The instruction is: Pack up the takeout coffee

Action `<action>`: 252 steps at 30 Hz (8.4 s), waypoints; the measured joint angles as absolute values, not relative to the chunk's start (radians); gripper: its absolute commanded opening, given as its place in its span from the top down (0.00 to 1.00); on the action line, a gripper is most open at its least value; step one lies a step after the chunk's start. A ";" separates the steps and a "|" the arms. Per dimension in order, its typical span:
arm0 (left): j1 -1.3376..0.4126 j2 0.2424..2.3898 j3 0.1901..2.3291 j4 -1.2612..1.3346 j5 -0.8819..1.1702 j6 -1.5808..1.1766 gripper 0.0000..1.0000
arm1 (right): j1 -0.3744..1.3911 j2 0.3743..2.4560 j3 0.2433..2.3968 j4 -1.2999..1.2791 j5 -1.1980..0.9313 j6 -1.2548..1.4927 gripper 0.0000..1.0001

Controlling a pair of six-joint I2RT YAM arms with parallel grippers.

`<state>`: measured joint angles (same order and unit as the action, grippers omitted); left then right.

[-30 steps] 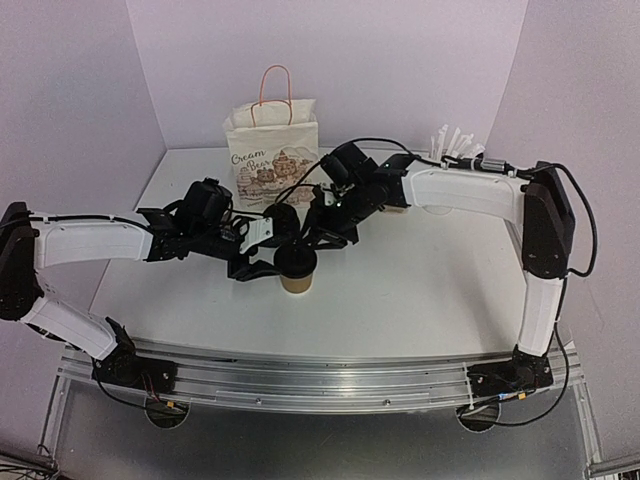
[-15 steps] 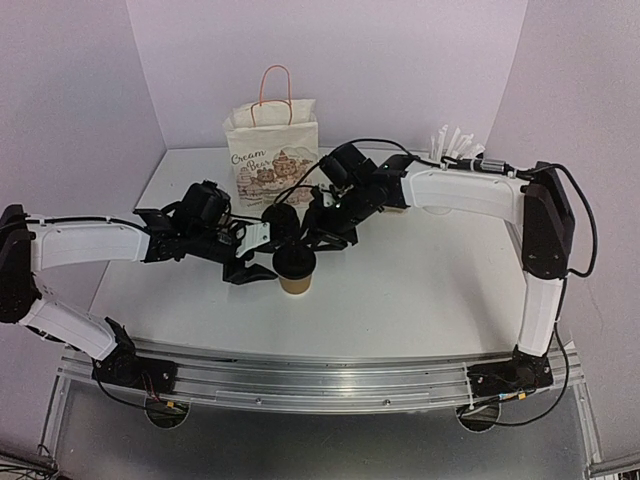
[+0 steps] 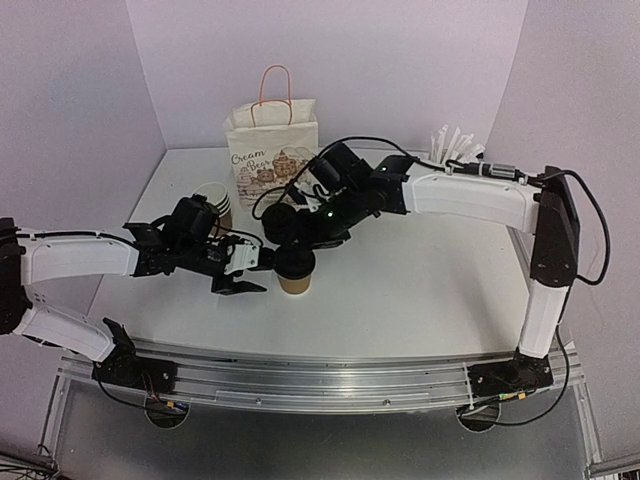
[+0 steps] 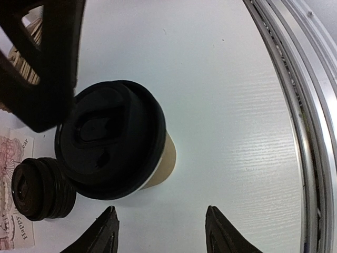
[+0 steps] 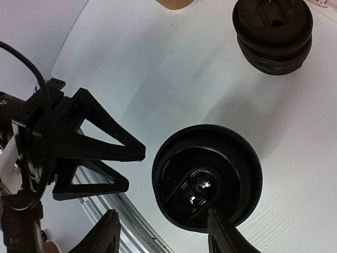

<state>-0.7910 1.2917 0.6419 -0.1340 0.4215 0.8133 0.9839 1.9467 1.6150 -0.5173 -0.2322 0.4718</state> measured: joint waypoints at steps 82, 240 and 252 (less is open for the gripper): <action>-0.763 1.345 0.560 0.126 0.464 1.346 0.71 | 0.943 2.030 1.661 -0.626 -0.228 0.681 0.51; -0.826 1.337 0.389 0.427 0.575 1.359 0.58 | 1.089 2.022 1.669 -0.685 -0.001 0.673 0.65; -0.839 1.256 0.393 0.302 0.544 1.221 0.48 | 1.103 2.045 1.711 -0.707 0.012 0.671 0.65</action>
<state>-0.8390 1.2563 0.3927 0.3022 0.5436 1.2213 1.1034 2.0448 1.7107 -0.7073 0.0115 0.6710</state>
